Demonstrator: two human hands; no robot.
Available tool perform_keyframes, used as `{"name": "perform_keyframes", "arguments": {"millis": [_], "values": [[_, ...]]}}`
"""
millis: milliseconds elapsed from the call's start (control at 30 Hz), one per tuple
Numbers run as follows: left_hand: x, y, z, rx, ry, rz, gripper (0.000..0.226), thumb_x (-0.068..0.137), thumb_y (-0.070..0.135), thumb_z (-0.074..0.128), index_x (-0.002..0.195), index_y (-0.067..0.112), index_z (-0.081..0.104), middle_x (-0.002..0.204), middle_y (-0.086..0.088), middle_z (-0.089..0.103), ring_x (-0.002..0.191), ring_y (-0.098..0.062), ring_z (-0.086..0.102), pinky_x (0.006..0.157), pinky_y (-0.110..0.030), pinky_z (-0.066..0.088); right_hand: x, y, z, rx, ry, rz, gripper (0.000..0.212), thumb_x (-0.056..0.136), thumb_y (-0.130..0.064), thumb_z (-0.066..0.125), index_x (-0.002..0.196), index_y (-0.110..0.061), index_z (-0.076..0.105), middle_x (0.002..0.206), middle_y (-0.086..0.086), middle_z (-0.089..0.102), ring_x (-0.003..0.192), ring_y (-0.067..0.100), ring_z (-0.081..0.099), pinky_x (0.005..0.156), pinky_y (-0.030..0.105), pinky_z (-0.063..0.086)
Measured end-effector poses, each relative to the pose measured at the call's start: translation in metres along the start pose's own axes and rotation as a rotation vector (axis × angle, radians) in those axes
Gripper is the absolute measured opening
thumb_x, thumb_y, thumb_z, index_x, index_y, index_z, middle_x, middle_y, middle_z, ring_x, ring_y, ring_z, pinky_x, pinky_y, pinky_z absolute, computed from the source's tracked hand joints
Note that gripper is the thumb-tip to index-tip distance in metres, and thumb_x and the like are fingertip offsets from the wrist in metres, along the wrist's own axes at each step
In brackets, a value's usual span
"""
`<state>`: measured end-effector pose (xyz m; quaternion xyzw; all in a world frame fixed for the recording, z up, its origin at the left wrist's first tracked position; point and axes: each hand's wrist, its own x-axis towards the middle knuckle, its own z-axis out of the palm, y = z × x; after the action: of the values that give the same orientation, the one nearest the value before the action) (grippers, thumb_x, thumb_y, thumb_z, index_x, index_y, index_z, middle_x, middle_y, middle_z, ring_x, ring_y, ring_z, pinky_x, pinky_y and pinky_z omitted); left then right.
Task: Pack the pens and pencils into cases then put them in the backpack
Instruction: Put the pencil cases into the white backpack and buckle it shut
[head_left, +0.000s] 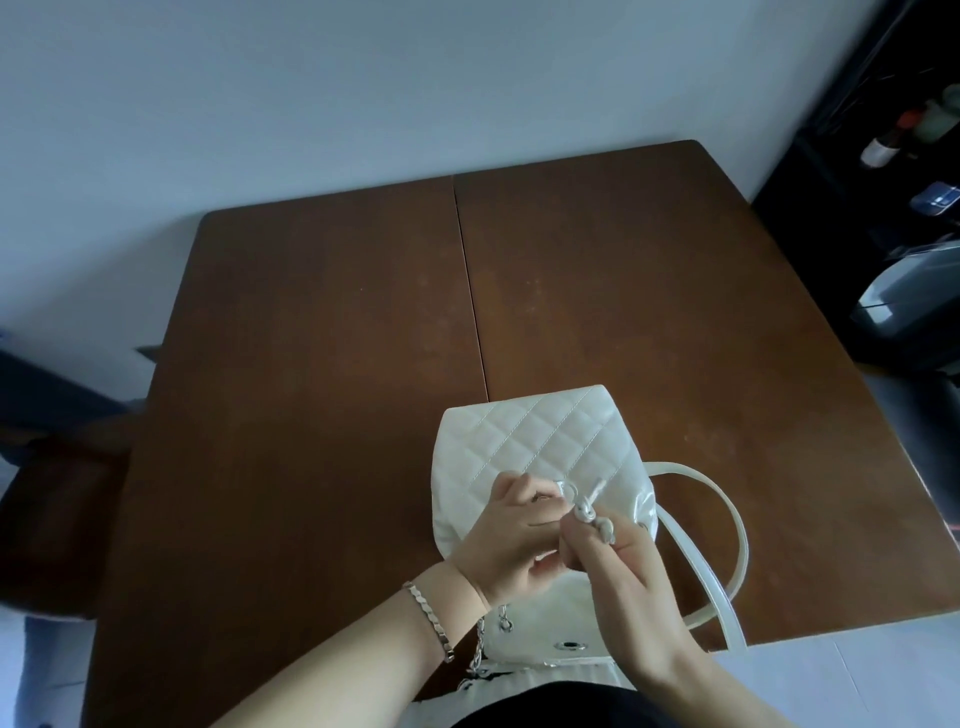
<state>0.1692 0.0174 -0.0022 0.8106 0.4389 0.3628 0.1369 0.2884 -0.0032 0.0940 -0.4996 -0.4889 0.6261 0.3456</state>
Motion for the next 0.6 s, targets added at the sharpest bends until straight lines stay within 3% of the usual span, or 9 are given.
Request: {"name": "perform_keyframes", "arguments": {"millis": [33,100,167,233,300,367,400,500,600], "values": [[0.0,0.001,-0.002,-0.038,0.009,0.009,0.016,0.082,0.011,0.046,0.076,0.023,0.054,0.086,0.01,0.05,0.097,-0.011,0.045,0.079,-0.032,0.036,-0.002,0.0,0.001,-0.005,-0.016,-0.004,0.035,0.077,-0.029,0.044,0.043,-0.026,0.038,0.047,-0.014,0.031,0.05,0.001,0.027,0.049,0.012,0.026],[0.001,0.004,-0.006,-0.118,-0.13,-0.027,0.016,0.073,0.014,0.049,0.079,0.028,0.044,0.088,0.013,0.048,0.098,-0.005,0.045,0.085,-0.023,0.031,-0.003,0.002,0.0,-0.023,-0.069,-0.026,0.034,0.074,-0.041,0.046,0.05,-0.018,0.039,0.051,-0.013,0.032,0.052,0.002,0.028,0.051,0.011,0.028],[-0.003,0.001,-0.006,-0.135,-0.301,-0.193,0.018,0.075,0.022,0.049,0.082,0.035,0.038,0.079,0.023,0.058,0.093,0.007,0.048,0.091,-0.011,0.023,-0.001,0.004,-0.002,-0.098,-0.132,-0.055,0.045,0.073,-0.05,0.042,0.058,-0.008,0.042,0.057,-0.009,0.032,0.055,0.003,0.03,0.053,0.013,0.03],[-0.012,-0.004,-0.004,-0.134,-0.273,-0.305,0.012,0.081,0.024,0.049,0.084,0.034,0.045,0.076,0.023,0.06,0.092,0.006,0.048,0.092,-0.009,0.022,0.005,0.005,-0.009,-0.203,-0.201,-0.069,0.047,0.079,-0.053,0.041,0.068,-0.008,0.05,0.061,-0.009,0.038,0.057,0.002,0.034,0.054,0.014,0.032],[-0.021,0.0,-0.005,-0.159,-0.218,-0.291,0.006,0.087,0.026,0.055,0.083,0.026,0.06,0.078,0.011,0.06,0.089,-0.003,0.047,0.088,-0.017,0.027,0.012,0.005,-0.017,-0.328,-0.227,-0.071,0.034,0.088,-0.051,0.043,0.075,-0.023,0.059,0.071,-0.014,0.051,0.065,0.0,0.049,0.061,0.011,0.038],[-0.026,0.003,-0.009,-0.206,-0.087,-0.407,0.015,0.087,0.035,0.059,0.08,0.025,0.067,0.079,0.011,0.061,0.089,0.007,0.048,0.088,-0.015,0.029,0.021,0.01,-0.027,-0.427,-0.198,-0.067,0.02,0.092,-0.04,0.046,0.086,-0.035,0.064,0.089,-0.016,0.057,0.086,-0.006,0.055,0.072,0.004,0.04],[-0.028,0.007,-0.011,-0.274,-0.052,-0.478,0.016,0.085,0.037,0.061,0.078,0.026,0.069,0.08,0.014,0.062,0.09,0.009,0.05,0.089,-0.011,0.028,0.026,0.013,-0.032,-0.453,-0.177,-0.05,0.016,0.092,-0.033,0.049,0.09,-0.035,0.065,0.09,-0.015,0.059,0.084,-0.008,0.056,0.071,0.003,0.04],[-0.026,0.014,-0.015,-0.345,-0.054,-0.701,0.016,0.083,0.032,0.066,0.073,0.021,0.072,0.085,0.012,0.058,0.093,0.0,0.051,0.087,-0.007,0.033,0.04,0.028,-0.039,-0.456,-0.059,0.054,0.017,0.09,-0.02,0.058,0.079,-0.031,0.065,0.059,-0.008,0.061,0.047,0.0,0.051,0.051,0.009,0.039],[-0.02,0.019,-0.016,-0.375,-0.072,-0.889,0.016,0.083,0.018,0.069,0.069,0.01,0.069,0.079,0.008,0.056,0.079,0.0,0.056,0.072,-0.009,0.04,0.053,0.036,-0.043,-0.372,-0.003,0.177,0.016,0.086,-0.013,0.063,0.072,-0.018,0.067,0.043,-0.005,0.057,0.036,0.003,0.048,0.047,0.012,0.042]]}}
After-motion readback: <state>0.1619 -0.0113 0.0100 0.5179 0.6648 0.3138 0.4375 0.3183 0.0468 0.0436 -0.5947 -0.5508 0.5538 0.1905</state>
